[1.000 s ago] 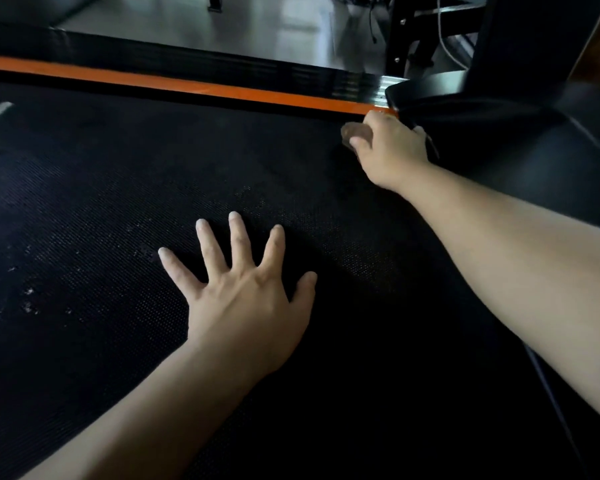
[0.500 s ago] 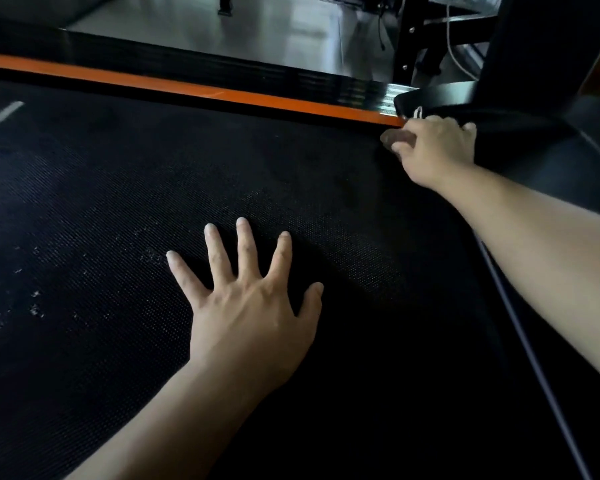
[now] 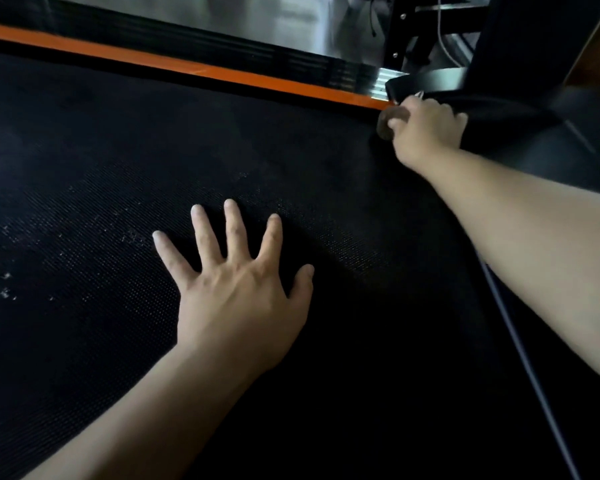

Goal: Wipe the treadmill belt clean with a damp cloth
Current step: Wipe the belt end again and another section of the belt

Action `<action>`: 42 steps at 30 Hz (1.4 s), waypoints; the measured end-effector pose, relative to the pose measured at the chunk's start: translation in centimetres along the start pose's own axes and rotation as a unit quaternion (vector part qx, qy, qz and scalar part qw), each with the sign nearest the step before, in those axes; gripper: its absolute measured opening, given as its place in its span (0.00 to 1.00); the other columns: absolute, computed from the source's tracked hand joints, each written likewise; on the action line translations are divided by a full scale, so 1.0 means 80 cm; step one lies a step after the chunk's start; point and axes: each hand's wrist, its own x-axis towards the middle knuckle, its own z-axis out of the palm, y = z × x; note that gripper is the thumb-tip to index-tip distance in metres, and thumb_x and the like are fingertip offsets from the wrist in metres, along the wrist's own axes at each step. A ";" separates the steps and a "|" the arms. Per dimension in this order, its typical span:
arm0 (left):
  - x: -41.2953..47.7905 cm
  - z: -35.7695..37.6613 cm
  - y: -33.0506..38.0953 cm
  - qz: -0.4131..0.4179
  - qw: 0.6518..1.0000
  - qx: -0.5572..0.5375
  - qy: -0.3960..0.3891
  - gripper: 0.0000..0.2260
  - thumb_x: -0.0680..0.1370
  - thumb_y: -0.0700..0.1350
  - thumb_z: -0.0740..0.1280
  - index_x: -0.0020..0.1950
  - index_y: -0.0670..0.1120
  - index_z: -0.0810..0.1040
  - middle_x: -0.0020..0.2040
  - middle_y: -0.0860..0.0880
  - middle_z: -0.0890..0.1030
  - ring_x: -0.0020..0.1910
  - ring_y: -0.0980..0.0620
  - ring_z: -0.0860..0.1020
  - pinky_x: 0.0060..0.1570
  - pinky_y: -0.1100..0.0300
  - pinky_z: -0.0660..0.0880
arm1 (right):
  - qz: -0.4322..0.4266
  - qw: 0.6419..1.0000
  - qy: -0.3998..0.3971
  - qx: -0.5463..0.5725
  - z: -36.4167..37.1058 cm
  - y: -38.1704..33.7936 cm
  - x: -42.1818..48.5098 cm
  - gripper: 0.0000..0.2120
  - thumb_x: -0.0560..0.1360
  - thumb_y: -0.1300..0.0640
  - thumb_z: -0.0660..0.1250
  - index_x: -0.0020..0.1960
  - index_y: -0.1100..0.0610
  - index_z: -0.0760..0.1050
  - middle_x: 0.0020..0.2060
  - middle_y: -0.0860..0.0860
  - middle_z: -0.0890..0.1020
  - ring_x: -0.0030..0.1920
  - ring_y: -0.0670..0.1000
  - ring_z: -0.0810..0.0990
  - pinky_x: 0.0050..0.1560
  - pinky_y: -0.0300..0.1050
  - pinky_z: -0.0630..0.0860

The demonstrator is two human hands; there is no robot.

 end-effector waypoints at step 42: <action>-0.025 -0.031 -0.036 0.097 0.993 -0.004 -0.061 0.32 0.82 0.67 0.51 0.84 0.56 0.51 0.85 0.42 0.44 0.83 0.40 0.39 0.78 0.33 0.38 | -0.076 0.988 -0.080 0.108 -0.141 0.050 -0.383 0.14 0.76 0.54 0.71 0.61 0.47 0.81 0.47 0.50 0.78 0.52 0.57 0.78 0.58 0.55 0.74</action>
